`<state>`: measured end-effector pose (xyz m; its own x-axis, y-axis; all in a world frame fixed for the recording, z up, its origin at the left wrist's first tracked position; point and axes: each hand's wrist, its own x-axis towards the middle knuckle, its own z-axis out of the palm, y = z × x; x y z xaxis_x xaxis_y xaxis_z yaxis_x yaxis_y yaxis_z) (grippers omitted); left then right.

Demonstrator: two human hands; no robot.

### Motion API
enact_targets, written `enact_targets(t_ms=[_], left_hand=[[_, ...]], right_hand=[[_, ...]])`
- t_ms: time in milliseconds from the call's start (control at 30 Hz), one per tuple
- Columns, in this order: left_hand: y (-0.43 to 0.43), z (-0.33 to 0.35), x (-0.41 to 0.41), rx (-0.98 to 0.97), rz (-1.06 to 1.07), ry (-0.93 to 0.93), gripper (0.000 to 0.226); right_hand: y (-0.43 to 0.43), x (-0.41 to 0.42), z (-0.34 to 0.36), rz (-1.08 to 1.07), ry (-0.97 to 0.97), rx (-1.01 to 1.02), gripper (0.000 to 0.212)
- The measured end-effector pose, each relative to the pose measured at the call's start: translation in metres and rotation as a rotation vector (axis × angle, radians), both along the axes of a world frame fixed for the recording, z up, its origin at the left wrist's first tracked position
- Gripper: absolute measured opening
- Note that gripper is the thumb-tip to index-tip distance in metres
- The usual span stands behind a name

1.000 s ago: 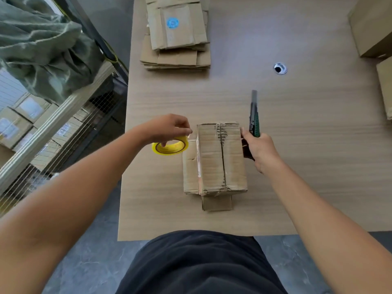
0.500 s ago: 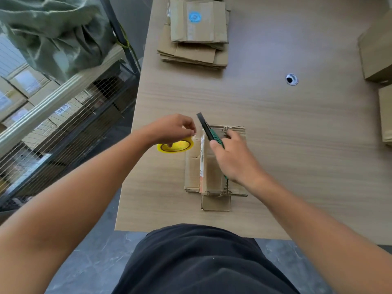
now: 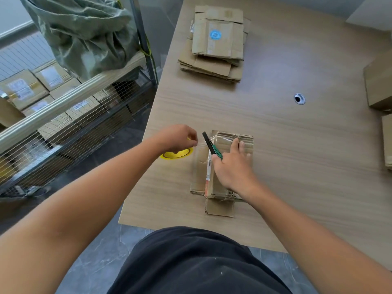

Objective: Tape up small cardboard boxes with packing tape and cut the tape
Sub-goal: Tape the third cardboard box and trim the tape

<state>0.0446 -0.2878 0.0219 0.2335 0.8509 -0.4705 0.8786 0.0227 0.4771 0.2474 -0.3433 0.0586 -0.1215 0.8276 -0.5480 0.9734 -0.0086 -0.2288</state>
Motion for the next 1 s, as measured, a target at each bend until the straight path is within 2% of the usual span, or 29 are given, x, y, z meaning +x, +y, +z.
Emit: enact_targets(t_ms=[200, 267, 333, 433, 567, 633, 733, 867, 1000], left_hand=[[0.001, 0.009, -0.001, 0.225, -0.054, 0.144, 0.023], [0.000, 0.020, -0.017, 0.341, 0.040, 0.236, 0.026], [-0.001, 0.032, -0.039, 0.391, 0.218, 0.247, 0.026], [-0.016, 0.048, -0.045, 0.345, 0.267, 0.118, 0.018], [-0.063, 0.074, -0.004, 0.180, 0.287, -0.188, 0.014], [-0.087, 0.087, 0.020, 0.150, 0.260, -0.303, 0.014], [-0.122, 0.102, 0.055, 0.165, 0.197, -0.387, 0.014], [-0.160, 0.116, 0.102, 0.220, 0.210, -0.433, 0.013], [-0.197, 0.117, 0.138, 0.250, 0.231, -0.391, 0.013]], right_hand=[[0.004, -0.009, 0.005, -0.008, -0.075, -0.035, 0.060], [0.003, -0.012, 0.010, 0.007, -0.115, -0.101, 0.058], [0.002, -0.010, 0.015, -0.008, -0.086, -0.149, 0.058], [0.000, 0.001, 0.023, -0.053, 0.139, -0.055, 0.055], [-0.019, 0.030, 0.035, -0.310, 0.834, 0.178, 0.037], [-0.030, 0.045, 0.037, -0.363, 1.032, 0.235, 0.024], [-0.053, 0.061, 0.040, -0.337, 1.262, 0.169, 0.017], [-0.092, 0.091, 0.048, -0.241, 1.283, 0.034, 0.020], [-0.127, 0.120, 0.053, -0.219, 1.194, 0.172, 0.015]])
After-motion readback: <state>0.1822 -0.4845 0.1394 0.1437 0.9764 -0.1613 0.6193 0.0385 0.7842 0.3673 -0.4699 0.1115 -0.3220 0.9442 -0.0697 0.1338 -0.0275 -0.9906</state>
